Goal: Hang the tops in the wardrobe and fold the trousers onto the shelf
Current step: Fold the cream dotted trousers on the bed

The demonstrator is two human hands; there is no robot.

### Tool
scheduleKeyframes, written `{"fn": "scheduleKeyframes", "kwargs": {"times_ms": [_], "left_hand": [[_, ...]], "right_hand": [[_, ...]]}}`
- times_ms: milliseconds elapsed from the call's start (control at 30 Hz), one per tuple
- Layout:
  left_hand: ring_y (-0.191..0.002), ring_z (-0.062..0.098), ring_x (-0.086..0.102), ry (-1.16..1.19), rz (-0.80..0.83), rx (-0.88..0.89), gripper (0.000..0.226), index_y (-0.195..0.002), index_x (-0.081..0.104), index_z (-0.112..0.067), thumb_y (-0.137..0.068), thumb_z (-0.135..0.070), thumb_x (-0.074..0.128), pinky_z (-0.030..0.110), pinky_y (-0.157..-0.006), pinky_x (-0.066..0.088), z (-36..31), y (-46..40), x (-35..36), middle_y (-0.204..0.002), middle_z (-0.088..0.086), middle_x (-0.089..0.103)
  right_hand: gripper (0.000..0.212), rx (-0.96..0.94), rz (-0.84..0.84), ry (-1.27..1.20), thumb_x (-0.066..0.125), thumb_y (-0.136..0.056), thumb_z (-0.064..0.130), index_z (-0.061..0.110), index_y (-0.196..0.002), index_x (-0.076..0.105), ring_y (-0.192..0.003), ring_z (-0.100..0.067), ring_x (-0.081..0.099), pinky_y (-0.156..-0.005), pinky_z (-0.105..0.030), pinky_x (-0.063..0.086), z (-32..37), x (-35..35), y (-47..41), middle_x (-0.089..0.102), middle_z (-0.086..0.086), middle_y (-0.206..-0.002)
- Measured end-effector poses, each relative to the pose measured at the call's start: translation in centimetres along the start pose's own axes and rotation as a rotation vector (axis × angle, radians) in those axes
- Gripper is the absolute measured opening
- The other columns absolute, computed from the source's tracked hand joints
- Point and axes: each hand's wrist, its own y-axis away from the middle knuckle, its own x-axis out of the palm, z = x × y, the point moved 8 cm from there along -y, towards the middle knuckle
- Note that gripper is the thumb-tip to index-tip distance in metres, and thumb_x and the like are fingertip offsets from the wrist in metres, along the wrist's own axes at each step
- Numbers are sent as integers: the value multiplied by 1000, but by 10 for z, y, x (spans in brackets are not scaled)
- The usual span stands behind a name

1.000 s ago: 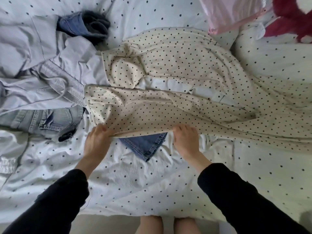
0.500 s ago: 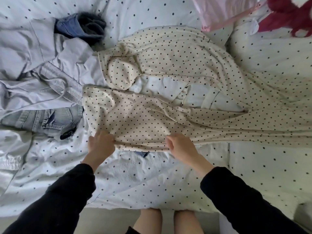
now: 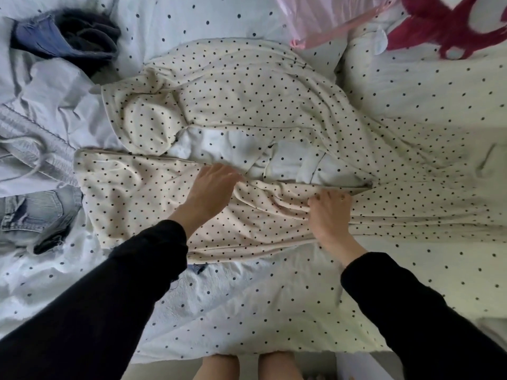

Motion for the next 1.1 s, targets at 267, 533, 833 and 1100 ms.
{"fn": "scheduleKeyframes", "kwargs": {"times_ms": [267,533,833,1100], "left_hand": [[-96,27,57,-112,-55,-230,19,-101,68,-10,-94,-9,50,39,-87,39,5,-47,5,-99,8,64],[-111,40,49,-211,-335,-383,39,-114,56,-7,-77,2,65,56,-91,37,84,-31,-61,-117,20,54],[-117,32,42,443,-515,-809,59,-137,30,-8,-86,-25,55,48,-100,39,203,5,-92,-133,18,39],[-70,11,53,1190,-517,-1115,43,-118,44,-13,-83,-13,68,24,-55,48,229,-6,-82,-85,-1,53]], "right_hand": [[18,107,-231,-370,51,-92,18,9,-102,63,-93,-28,59,-85,-39,37,-52,-36,-36,66,-8,-93],[32,-95,-455,-383,70,-76,6,3,-108,62,-96,-37,61,-77,-45,48,-14,-76,-69,64,-16,-105],[46,-523,-541,-345,48,-85,27,11,-127,55,-128,-33,47,-102,-52,39,145,-131,-94,51,-17,-136],[51,-485,-437,-266,69,-78,28,13,-125,56,-120,-33,52,-92,-54,43,186,-141,-111,54,-13,-130]]}}
